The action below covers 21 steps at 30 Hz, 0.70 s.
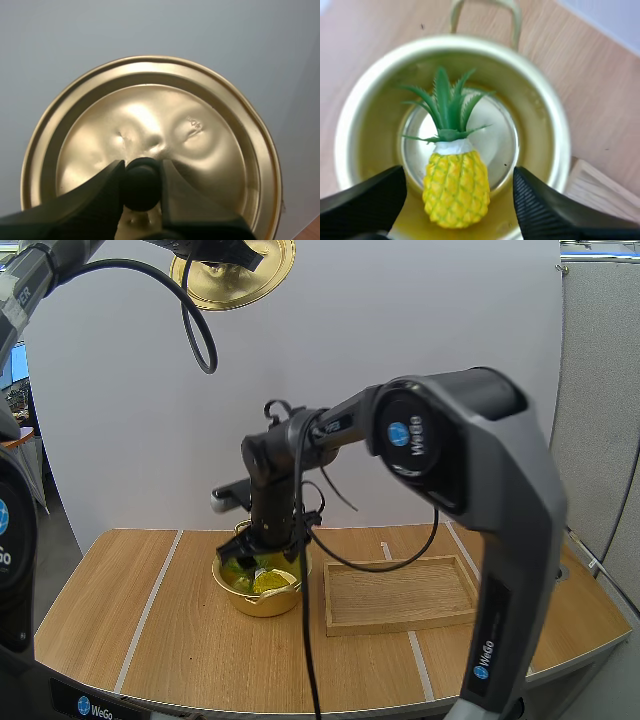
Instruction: Open the pot, put the pineapple inside, and close it
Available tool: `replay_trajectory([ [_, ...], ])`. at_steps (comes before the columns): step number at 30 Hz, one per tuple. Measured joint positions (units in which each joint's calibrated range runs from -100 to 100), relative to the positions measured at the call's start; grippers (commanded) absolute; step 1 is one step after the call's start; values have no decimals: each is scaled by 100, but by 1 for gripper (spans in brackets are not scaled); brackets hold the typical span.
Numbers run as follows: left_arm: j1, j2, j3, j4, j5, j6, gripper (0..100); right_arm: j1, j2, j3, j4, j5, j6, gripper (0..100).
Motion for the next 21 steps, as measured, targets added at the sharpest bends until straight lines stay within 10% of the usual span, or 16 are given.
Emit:
replay_trajectory([
  [21,0,0,0,0,0,0,0,0,-3863,231,0,1682,245,100],
])
